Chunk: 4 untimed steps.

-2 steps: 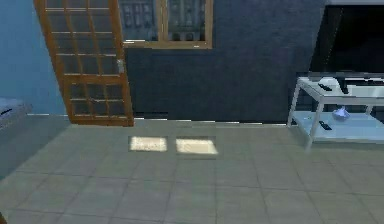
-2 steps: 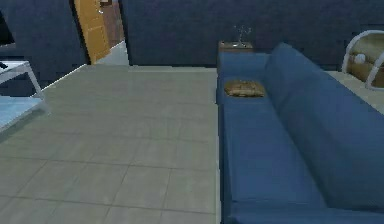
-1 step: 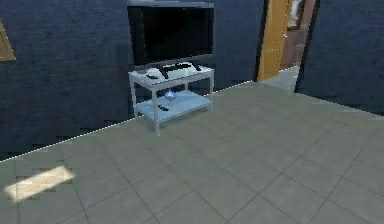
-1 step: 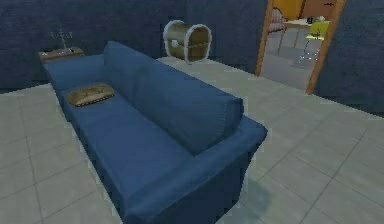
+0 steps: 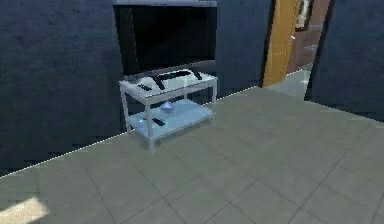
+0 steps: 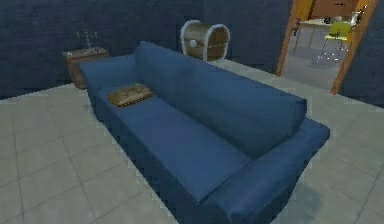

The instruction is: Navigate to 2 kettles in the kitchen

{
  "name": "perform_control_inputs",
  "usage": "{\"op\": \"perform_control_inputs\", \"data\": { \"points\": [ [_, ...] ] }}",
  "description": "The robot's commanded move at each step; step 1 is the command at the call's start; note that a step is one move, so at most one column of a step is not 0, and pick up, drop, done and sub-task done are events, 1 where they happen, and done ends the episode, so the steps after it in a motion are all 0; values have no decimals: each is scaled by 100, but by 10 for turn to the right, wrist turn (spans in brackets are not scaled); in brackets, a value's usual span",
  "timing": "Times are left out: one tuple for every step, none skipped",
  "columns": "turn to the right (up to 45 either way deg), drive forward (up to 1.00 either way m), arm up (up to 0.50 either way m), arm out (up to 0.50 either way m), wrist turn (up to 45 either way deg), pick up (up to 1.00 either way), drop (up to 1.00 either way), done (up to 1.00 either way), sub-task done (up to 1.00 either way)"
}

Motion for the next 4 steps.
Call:
{"op": "perform_control_inputs", "data": {
  "points": [
    [450, 0, 0, 0, 0, 0, 0, 0, 0],
    [30, 0, 0, 0, 0, 0, 0, 0, 0],
    [0, 100, 0, 0, 0, 0, 0, 0, 0],
    [0, 100, 0, 0, 0, 0, 0, 0, 0]
  ]
}}
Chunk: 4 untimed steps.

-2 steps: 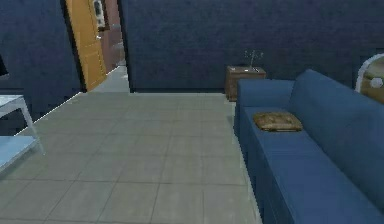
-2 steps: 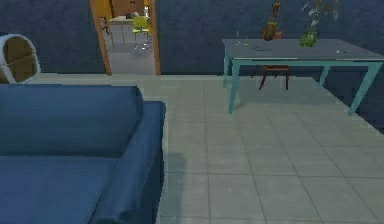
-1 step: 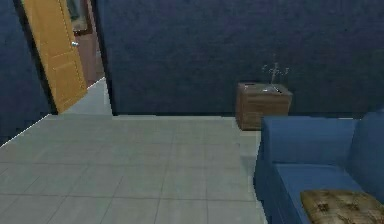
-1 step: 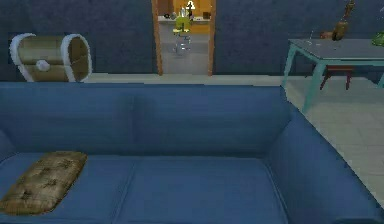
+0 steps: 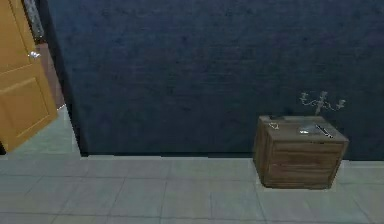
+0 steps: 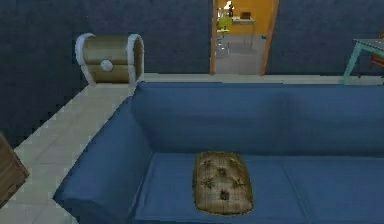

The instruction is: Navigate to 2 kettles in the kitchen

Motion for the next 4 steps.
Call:
{"op": "perform_control_inputs", "data": {
  "points": [
    [30, 0, 0, 0, 0, 0, 0, 0, 0],
    [0, 80, 0, 0, 0, 0, 0, 0, 0],
    [420, 0, 0, 0, 0, 0, 0, 0, 0],
    [0, 40, 0, 0, 0, 0, 0, 0, 0]
  ]
}}
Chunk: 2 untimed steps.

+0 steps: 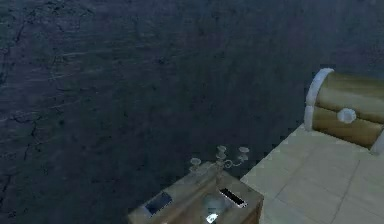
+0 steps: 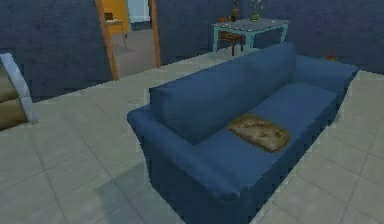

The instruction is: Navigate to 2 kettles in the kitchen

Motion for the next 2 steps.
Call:
{"op": "perform_control_inputs", "data": {
  "points": [
    [-450, 0, 0, 0, 0, 0, 0, 0, 0],
    [-450, 0, 0, 0, 0, 0, 0, 0, 0]
  ]
}}
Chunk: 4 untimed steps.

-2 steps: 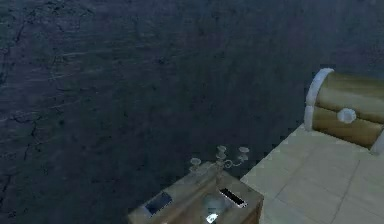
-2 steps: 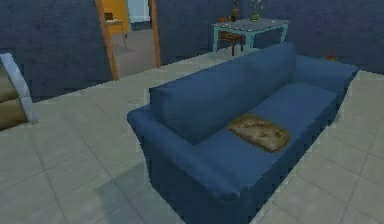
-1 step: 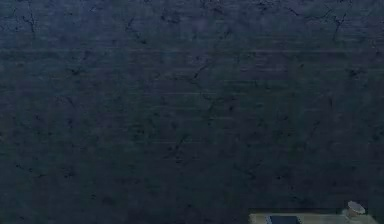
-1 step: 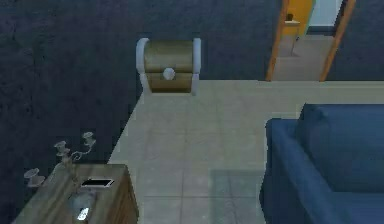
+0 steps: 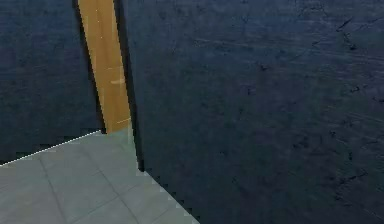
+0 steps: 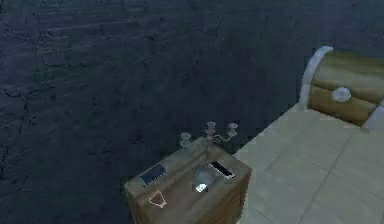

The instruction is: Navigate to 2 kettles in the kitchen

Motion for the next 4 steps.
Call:
{"op": "perform_control_inputs", "data": {
  "points": [
    [-300, 0, 0, 0, 0, 0, 0, 0, 0],
    [0, 100, 0, 0, 0, 0, 0, 0, 0],
    [-30, 0, 0, 0, 0, 0, 0, 0, 0],
    [0, 80, 0, 0, 0, 0, 0, 0, 0]
  ]
}}
